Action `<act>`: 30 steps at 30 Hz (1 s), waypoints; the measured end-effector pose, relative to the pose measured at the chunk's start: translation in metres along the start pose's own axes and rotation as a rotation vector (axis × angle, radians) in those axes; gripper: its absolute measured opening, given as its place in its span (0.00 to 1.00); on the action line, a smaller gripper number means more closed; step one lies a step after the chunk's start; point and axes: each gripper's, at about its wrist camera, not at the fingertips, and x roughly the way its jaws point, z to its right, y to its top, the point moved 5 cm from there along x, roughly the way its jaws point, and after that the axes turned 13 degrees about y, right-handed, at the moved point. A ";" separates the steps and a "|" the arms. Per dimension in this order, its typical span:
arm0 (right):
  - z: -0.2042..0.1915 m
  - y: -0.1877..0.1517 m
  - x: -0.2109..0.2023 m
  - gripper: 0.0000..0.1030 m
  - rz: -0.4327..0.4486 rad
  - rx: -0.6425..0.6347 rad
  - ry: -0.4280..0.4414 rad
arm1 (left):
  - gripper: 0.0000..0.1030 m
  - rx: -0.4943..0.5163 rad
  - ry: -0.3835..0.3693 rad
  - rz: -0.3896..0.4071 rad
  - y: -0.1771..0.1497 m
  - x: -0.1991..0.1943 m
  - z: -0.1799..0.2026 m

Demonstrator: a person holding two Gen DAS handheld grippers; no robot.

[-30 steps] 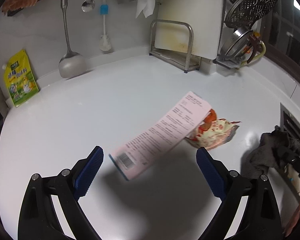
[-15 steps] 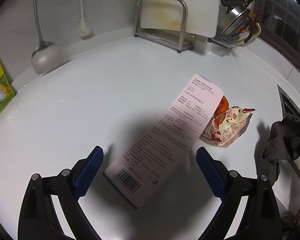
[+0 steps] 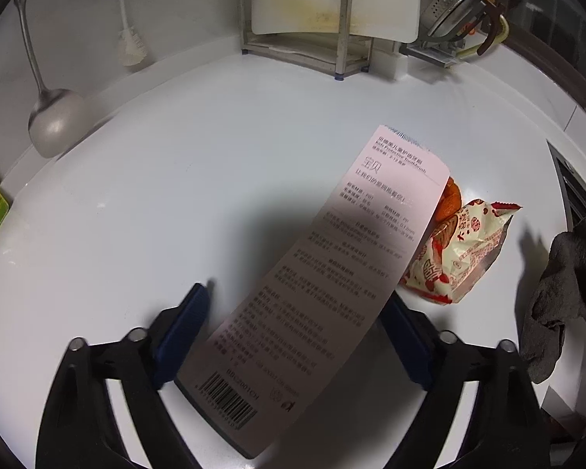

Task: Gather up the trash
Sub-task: 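Close the left tool on the pink receipt, then carry the receipt with the left tool while the right tool carries the cloth over the basket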

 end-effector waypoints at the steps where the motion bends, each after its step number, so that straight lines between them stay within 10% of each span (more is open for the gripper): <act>1: 0.000 0.000 0.000 0.14 -0.001 0.000 -0.001 | 0.68 0.002 -0.003 0.005 0.001 -0.001 0.001; 9: -0.002 -0.001 0.000 0.14 0.002 -0.005 -0.004 | 0.16 -0.050 -0.009 0.012 -0.001 -0.010 -0.005; 30: -0.041 -0.010 -0.037 0.14 0.051 -0.035 0.013 | 0.13 -0.139 0.048 0.192 -0.038 -0.116 -0.006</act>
